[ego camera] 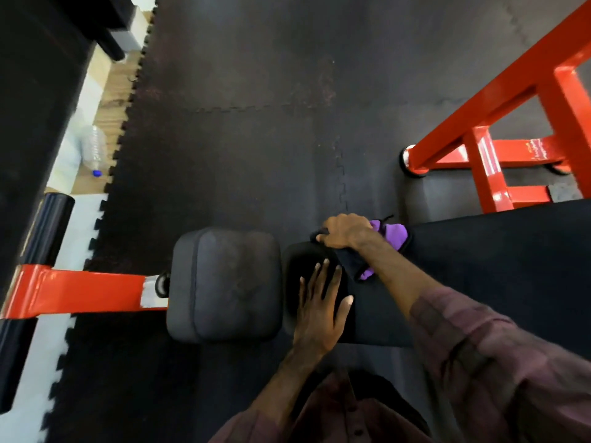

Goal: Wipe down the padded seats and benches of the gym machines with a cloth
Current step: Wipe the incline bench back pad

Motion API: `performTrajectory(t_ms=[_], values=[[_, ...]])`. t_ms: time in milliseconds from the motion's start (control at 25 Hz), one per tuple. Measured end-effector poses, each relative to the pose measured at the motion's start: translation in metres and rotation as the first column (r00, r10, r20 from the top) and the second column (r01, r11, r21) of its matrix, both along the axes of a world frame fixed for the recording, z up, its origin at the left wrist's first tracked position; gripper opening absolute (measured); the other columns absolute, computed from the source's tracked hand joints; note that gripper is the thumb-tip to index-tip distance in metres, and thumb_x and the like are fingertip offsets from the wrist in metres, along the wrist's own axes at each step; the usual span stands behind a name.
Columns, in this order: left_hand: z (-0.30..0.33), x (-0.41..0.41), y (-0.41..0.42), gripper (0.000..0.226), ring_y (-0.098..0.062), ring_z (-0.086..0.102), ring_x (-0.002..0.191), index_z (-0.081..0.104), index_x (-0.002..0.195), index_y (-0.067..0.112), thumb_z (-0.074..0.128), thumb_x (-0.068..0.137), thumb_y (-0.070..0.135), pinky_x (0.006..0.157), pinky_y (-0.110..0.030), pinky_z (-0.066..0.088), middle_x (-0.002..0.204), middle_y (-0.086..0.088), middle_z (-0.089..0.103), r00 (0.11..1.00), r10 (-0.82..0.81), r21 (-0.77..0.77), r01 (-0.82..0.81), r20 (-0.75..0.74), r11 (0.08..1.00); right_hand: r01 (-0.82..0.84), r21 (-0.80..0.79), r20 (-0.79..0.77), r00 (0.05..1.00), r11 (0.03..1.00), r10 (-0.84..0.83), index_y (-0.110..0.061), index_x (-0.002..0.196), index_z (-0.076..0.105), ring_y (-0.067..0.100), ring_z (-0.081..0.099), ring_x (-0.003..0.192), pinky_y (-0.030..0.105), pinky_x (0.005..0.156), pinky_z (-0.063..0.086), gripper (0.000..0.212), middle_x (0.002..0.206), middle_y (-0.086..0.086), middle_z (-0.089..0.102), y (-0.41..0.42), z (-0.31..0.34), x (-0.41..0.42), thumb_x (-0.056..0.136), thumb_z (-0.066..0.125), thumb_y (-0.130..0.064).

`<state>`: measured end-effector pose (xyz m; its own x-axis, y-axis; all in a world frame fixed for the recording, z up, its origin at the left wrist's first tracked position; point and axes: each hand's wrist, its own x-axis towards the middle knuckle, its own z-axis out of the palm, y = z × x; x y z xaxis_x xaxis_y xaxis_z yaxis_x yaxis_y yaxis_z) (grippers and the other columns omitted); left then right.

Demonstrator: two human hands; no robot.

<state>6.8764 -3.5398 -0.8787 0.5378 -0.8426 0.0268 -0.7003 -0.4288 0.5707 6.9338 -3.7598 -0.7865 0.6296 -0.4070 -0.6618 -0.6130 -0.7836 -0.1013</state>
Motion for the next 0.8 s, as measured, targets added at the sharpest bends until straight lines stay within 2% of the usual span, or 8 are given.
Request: performTrajectory(t_ms=[120,280,400,440,520,600,680,800], values=[[-0.006,-0.002,0.006,0.06,-0.019,0.017,0.162,0.043,0.16,0.018,0.048,0.109,0.048,0.127,-0.057,0.023,0.172,-0.006,0.028,0.998,0.032,0.015,-0.032,0.051,0.999,-0.129,0.06,0.073,0.99,0.99,0.124,-0.027,0.135,0.064,0.034,0.061,0.129,0.045,0.102,0.049,0.048,0.142,0.01,0.064,0.021,-0.014,0.013,0.101,0.052,-0.058],[-0.001,-0.014,0.015,0.063,-0.012,0.009,0.163,0.024,0.167,0.032,0.036,0.11,0.056,0.13,-0.049,0.017,0.176,0.006,0.016,0.989,0.134,0.134,-0.141,0.057,0.981,-0.171,0.18,0.059,0.985,0.969,0.163,-0.027,0.133,0.067,0.033,0.062,0.126,0.043,0.099,0.049,0.047,0.139,0.009,0.065,-0.009,-0.029,0.024,0.1,0.057,-0.058],[-0.004,-0.027,0.028,0.061,-0.013,0.015,0.162,0.027,0.166,0.033,0.031,0.111,0.058,0.128,-0.05,0.024,0.175,0.004,0.022,0.976,0.218,0.141,-0.22,0.027,0.965,-0.3,0.119,0.093,0.952,0.946,0.29,-0.023,0.135,0.066,0.032,0.061,0.13,0.044,0.104,0.049,0.049,0.143,0.007,0.063,0.019,-0.046,0.038,0.101,0.054,-0.055],[-0.005,-0.033,0.03,0.061,-0.015,0.02,0.161,0.033,0.165,0.029,0.032,0.111,0.057,0.127,-0.051,0.027,0.172,0.001,0.029,0.967,0.252,0.132,-0.254,0.035,0.958,-0.385,0.057,0.122,0.919,0.921,0.376,-0.023,0.134,0.067,0.032,0.06,0.131,0.043,0.105,0.048,0.045,0.144,0.004,0.062,0.035,-0.052,0.038,0.102,0.052,-0.051],[-0.007,-0.041,0.034,0.06,-0.016,0.026,0.159,0.042,0.161,0.023,0.034,0.111,0.055,0.126,-0.049,0.029,0.167,-0.004,0.04,0.951,0.308,0.098,-0.311,0.038,0.945,-0.575,-0.112,0.166,0.793,0.81,0.586,-0.027,0.137,0.064,0.032,0.051,0.137,0.045,0.109,0.041,0.039,0.15,-0.002,0.055,0.059,-0.059,0.031,0.106,0.046,-0.041],[-0.005,-0.046,0.041,0.058,-0.018,0.028,0.157,0.048,0.157,0.018,0.039,0.111,0.052,0.127,-0.041,0.028,0.161,-0.006,0.046,0.941,0.337,0.091,-0.337,0.014,0.937,-0.686,-0.232,0.122,0.683,0.69,0.72,-0.028,0.144,0.059,0.032,0.039,0.145,0.053,0.118,0.031,0.043,0.158,-0.005,0.047,0.081,-0.06,0.015,0.106,0.042,-0.04],[-0.003,-0.044,0.05,0.055,-0.026,0.038,0.152,0.053,0.15,0.015,0.045,0.109,0.05,0.123,-0.039,0.035,0.154,-0.009,0.052,0.937,0.341,0.136,-0.329,-0.073,0.934,-0.772,-0.237,0.093,0.586,0.59,0.805,-0.026,0.144,0.06,0.031,0.03,0.152,0.06,0.123,0.02,0.048,0.158,-0.006,0.049,0.105,-0.066,-0.008,0.105,0.042,-0.046],[0.024,-0.047,0.073,0.059,-0.025,0.044,0.149,0.05,0.154,0.016,0.048,0.106,0.051,0.12,-0.036,0.038,0.157,-0.007,0.051,0.938,0.252,0.253,-0.19,-0.239,0.948,-0.827,-0.132,0.138,0.53,0.546,0.837,-0.023,0.146,0.059,0.026,0.024,0.157,0.065,0.125,0.01,0.052,0.159,-0.004,0.049,0.124,-0.057,-0.039,0.105,0.043,-0.052]])
